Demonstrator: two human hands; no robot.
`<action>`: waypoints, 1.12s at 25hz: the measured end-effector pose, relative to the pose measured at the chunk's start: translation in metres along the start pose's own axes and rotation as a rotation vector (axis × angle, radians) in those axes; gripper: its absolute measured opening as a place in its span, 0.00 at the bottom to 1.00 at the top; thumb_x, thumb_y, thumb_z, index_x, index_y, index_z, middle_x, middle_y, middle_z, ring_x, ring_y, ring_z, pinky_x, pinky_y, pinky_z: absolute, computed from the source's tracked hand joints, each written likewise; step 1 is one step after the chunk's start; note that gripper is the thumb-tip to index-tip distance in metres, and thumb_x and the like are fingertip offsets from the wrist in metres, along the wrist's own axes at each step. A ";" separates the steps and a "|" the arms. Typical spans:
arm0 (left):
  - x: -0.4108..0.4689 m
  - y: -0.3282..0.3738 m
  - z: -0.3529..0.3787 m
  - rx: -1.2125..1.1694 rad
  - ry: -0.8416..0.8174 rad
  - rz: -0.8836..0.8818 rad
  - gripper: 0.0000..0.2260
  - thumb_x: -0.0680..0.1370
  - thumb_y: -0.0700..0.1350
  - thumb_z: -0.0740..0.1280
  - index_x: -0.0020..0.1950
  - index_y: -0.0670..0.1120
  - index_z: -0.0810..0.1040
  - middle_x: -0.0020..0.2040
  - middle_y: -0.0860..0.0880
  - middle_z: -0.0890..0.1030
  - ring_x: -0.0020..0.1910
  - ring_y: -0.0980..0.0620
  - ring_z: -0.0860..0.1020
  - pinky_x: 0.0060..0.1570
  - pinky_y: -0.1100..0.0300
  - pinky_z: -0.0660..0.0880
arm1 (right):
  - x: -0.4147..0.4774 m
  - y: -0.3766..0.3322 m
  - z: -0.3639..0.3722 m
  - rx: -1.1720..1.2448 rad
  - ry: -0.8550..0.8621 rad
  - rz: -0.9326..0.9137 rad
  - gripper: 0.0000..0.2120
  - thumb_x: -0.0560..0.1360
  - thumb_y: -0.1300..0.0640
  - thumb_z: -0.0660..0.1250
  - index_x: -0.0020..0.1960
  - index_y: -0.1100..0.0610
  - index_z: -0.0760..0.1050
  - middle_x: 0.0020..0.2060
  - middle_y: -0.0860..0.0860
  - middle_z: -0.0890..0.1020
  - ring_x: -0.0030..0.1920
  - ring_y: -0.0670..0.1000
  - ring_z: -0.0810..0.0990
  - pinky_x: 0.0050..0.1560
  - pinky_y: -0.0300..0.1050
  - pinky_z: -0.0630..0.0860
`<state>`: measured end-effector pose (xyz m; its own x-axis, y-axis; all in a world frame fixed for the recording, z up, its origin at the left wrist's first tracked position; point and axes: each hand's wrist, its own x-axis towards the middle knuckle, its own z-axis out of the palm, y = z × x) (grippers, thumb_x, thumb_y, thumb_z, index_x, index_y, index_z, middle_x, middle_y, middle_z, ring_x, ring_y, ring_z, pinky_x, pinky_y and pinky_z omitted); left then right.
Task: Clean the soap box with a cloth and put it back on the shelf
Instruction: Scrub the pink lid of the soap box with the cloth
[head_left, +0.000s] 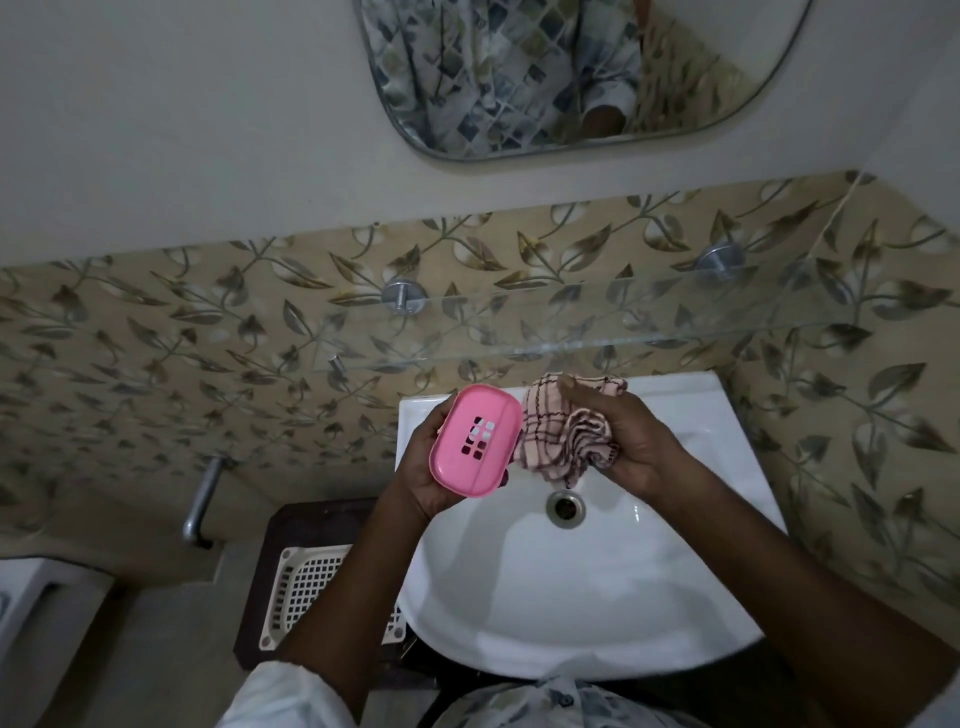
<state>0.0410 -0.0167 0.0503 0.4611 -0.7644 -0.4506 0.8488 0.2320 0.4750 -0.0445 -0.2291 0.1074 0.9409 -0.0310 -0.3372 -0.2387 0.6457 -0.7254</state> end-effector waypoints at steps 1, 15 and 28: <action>0.000 -0.002 0.001 -0.007 0.004 -0.013 0.29 0.64 0.54 0.80 0.59 0.41 0.83 0.55 0.37 0.83 0.49 0.37 0.82 0.50 0.43 0.78 | -0.004 0.004 0.003 -0.113 -0.032 -0.019 0.07 0.71 0.65 0.72 0.48 0.67 0.81 0.42 0.64 0.83 0.43 0.61 0.82 0.47 0.52 0.80; -0.002 -0.004 0.033 -0.012 0.208 -0.275 0.16 0.77 0.49 0.65 0.48 0.35 0.81 0.42 0.38 0.84 0.41 0.40 0.84 0.43 0.50 0.83 | 0.015 0.052 0.017 -1.718 -0.440 -1.397 0.12 0.74 0.64 0.69 0.58 0.60 0.79 0.53 0.59 0.82 0.52 0.59 0.79 0.52 0.54 0.72; -0.005 -0.011 0.043 0.043 0.209 -0.311 0.18 0.79 0.53 0.63 0.49 0.38 0.82 0.45 0.40 0.82 0.44 0.42 0.81 0.47 0.50 0.80 | -0.009 0.051 0.000 -1.672 -0.364 -1.172 0.15 0.76 0.58 0.62 0.60 0.58 0.81 0.60 0.61 0.78 0.61 0.58 0.74 0.66 0.64 0.67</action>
<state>0.0184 -0.0409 0.0797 0.2297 -0.6540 -0.7208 0.9471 -0.0205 0.3204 -0.0654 -0.1959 0.0730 0.7195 0.4339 0.5422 0.6333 -0.7303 -0.2559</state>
